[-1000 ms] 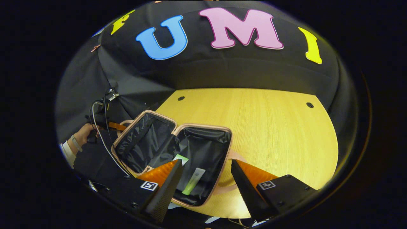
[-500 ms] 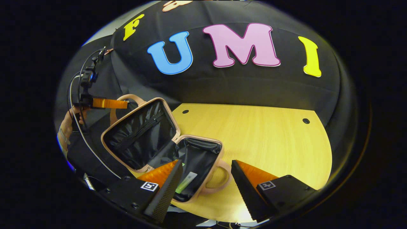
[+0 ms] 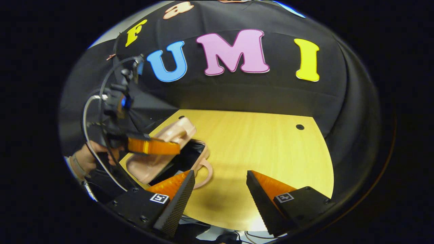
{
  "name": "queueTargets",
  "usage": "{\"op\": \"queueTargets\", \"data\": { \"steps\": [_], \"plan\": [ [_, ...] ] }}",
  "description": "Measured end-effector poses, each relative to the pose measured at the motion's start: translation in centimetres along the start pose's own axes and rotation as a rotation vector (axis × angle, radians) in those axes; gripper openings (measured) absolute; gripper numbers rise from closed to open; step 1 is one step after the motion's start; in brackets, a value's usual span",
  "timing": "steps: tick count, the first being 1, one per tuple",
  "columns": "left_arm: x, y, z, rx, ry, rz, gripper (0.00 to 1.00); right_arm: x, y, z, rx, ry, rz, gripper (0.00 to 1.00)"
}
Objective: First open the suitcase, pack the skin care products into it, and then close the suitcase.
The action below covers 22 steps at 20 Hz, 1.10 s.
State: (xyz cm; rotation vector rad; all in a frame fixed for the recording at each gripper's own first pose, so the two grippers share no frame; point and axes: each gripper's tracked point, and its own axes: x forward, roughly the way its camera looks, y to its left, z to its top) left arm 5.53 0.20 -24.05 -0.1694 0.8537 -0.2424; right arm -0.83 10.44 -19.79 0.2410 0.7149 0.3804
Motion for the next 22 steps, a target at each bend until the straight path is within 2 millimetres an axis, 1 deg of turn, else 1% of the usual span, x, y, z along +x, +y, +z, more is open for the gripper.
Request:
{"op": "queueTargets", "data": {
  "steps": [1, 2, 3, 4, 5, 6, 7, 8, 9, 10, 11, 13, 14, 15, 16, 18, 19, 20, 21, 22],
  "plan": [
    [3.0, -0.4, -2.3, -0.011, 0.064, 0.006, 0.12, -0.7, -0.9, -0.4, 0.009, 0.002, -0.011, 0.97],
    [4.4, -0.3, -3.7, -0.016, 0.102, 0.013, 0.12, -1.2, -1.6, -0.6, 0.012, -0.001, -0.018, 0.97],
    [5.4, -0.3, -5.0, -0.021, 0.135, 0.02, 0.13, -1.7, -2.3, -0.7, 0.012, -0.006, -0.027, 0.97],
    [6.3, -0.6, -5.9, -0.018, 0.159, 0.035, 0.15, -2.2, -2.9, -1.0, 0.013, -0.011, -0.034, 0.97],
    [6.6, -0.4, -5.9, 0.01, 0.165, 0.079, 0.16, -2.7, -3.8, -1.1, 0.019, -0.022, -0.038, 0.97],
    [5.2, -0.8, -4.3, 0.05, 0.137, 0.133, 0.24, -3.2, -4.4, -1.3, 0.028, -0.035, -0.03, 0.97],
    [4.0, -1.2, -2.3, 0.088, 0.085, 0.157, 0.35, -3.3, -4.8, -1.3, 0.031, -0.047, -0.027, 0.97],
    [2.0, -2.2, 1.0, 0.143, -0.018, 0.197, 0.46, -3.6, -6.0, -1.0, 0.025, -0.072, -0.037, 0.97],
    [-1.3, -4.1, 5.1, 0.173, -0.156, 0.229, 0.57, -4.6, -7.2, -0.7, 0.012, -0.104, -0.048, 0.97],
    [-3.7, -5.4, 7.2, 0.172, -0.234, 0.241, 0.64, -5.2, -7.7, 0.0, -0.001, -0.131, -0.05, 0.97],
    [-6.0, -6.5, 9.0, 0.16, -0.307, 0.254, 0.75, -6.0, -8.3, 1.2, -0.02, -0.171, -0.053, 0.97],
    [-10.1, -8.5, 11.4, 0.131, -0.438, 0.29, 0.83, -7.5, -9.7, 4.7, -0.084, -0.27, -0.071, 0.97],
    [-13.3, -9.4, 12.3, 0.131, -0.506, 0.325, 0.84, -8.7, -10.7, 7.5, -0.122, -0.338, -0.089, 0.97],
    [-15.1, -10.3, 13.0, 0.148, -0.545, 0.338, 0.84, -9.6, -11.0, 9.6, -0.14, -0.384, -0.087, 0.97],
    [-16.4, -11.2, 13.4, 0.178, -0.574, 0.344, 0.84, -10.1, -11.2, 11.5, -0.151, -0.423, -0.088, 0.97],
    [-19.3, -12.6, 14.3, 0.254, -0.597, 0.371, 0.84, -10.8, -11.4, 14.2, -0.154, -0.47, -0.078, 0.97],
    [-20.6, -13.1, 15.0, 0.279, -0.61, 0.39, 0.85, -11.1, -11.3, 15.0, -0.16, -0.471, -0.067, 0.97],
    [-22.1, -14.0, 16.8, 0.303, -0.647, 0.405, 0.86, -11.9, -11.4, 16.7, -0.171, -0.492, -0.07, 0.97],
    [-23.2, -14.7, 18.1, 0.314, -0.68, 0.401, 0.86, -12.5, -11.3, 18.0, -0.172, -0.524, -0.08, 0.97],
    [-24.4, -14.8, 19.0, 0.322, -0.718, 0.412, 0.86, -13.1, -11.4, 19.2, -0.167, -0.55, -0.099, 0.96]
  ]
}}
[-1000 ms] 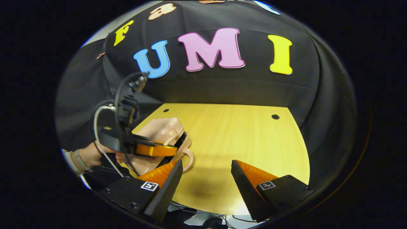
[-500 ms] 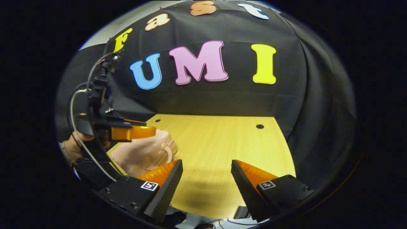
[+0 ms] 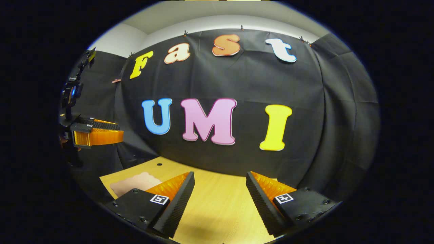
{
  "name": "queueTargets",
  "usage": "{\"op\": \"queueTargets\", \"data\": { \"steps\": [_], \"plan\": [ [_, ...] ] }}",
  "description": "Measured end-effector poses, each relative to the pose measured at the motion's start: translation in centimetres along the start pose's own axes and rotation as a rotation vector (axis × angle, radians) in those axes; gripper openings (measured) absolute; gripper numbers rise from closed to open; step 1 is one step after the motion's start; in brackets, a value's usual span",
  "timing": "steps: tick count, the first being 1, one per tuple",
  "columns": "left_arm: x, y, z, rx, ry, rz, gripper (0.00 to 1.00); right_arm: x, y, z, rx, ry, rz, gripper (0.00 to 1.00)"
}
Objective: First open the suitcase, pack the skin care products into it, and then close the suitcase.
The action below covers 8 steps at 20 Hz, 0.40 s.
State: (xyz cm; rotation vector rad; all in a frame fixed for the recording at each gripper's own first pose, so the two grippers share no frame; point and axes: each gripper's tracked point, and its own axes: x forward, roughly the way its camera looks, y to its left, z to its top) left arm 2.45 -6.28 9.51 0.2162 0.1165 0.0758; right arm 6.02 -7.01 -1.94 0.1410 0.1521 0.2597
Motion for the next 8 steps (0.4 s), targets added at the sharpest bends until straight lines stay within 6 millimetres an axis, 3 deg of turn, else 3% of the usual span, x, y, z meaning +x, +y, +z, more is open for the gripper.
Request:
{"op": "queueTargets", "data": {
  "steps": [3, 7, 8],
  "plan": [
    [0.2, -0.8, 2.1, -0.017, -0.092, -0.019, 0.86, -0.3, 0.8, 2.2, 0.035, -0.037, -0.035, 0.96],
    [-0.3, -2.6, 1.6, -0.145, -0.068, -0.108, 0.87, -0.7, 2.0, 3.2, -0.008, -0.059, -0.066, 0.96],
    [-0.3, -2.3, 1.4, -0.147, -0.069, -0.107, 0.86, -0.8, 2.5, 3.2, -0.006, -0.059, -0.068, 0.96]
  ]
}}
